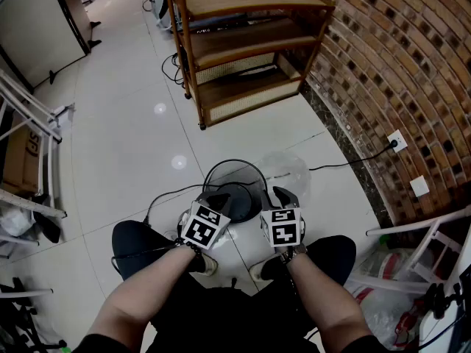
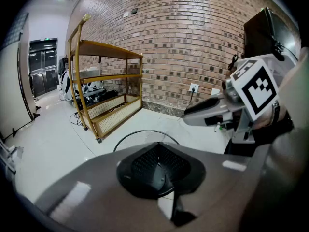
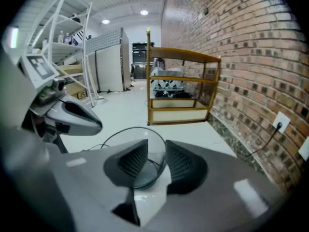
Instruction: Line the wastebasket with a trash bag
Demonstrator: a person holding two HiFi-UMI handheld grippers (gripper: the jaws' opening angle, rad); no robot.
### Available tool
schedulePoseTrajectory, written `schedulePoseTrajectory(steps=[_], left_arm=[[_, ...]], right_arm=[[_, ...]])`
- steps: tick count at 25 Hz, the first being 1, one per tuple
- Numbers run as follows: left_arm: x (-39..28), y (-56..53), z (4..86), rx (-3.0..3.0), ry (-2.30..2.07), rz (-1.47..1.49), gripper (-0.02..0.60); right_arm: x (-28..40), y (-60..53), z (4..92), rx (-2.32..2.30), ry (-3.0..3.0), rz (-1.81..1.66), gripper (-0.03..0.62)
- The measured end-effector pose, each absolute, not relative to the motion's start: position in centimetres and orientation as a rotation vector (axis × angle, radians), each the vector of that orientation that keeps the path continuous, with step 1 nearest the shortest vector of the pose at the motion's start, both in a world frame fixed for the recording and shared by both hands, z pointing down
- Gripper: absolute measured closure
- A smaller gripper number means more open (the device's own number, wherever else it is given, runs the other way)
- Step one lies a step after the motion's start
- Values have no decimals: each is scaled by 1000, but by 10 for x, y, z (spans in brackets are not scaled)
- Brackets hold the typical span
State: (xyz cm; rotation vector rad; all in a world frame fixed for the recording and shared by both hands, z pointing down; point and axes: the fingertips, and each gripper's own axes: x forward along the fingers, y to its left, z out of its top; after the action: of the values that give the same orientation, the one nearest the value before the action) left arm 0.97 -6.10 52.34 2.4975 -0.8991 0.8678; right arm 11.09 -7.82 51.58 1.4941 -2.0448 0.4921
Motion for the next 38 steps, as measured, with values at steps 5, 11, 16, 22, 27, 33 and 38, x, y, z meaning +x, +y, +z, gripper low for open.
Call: schedulePoseTrajectory(steps=[5,11,16,22,27,33,38], left_arm=[[19,-81,525,2482,-903,886,578],[29,-91,539,2455,-886,907,578],[32,-96,549,2429,-886,928,578],[29,-100,553,2412,-888,940,578],[27,-102,554,2411,-902,934,578],[26,-102,553,2409,-907,937,578],[32,-97,548,2425,-912,908,578]], right_arm=[[184,-110,547,1619,-1801,575,421],[223,-133,583,1621,-1619,629,373],[233,-150,615,1582,-1546,651,353],[246,-162,647,1561,-1468,689,353],[256,-164,662,1549,-1399,732,429],[272,-160,651,1596,-1354,741,591],[284,-160,624,1637,-1363,720,591]])
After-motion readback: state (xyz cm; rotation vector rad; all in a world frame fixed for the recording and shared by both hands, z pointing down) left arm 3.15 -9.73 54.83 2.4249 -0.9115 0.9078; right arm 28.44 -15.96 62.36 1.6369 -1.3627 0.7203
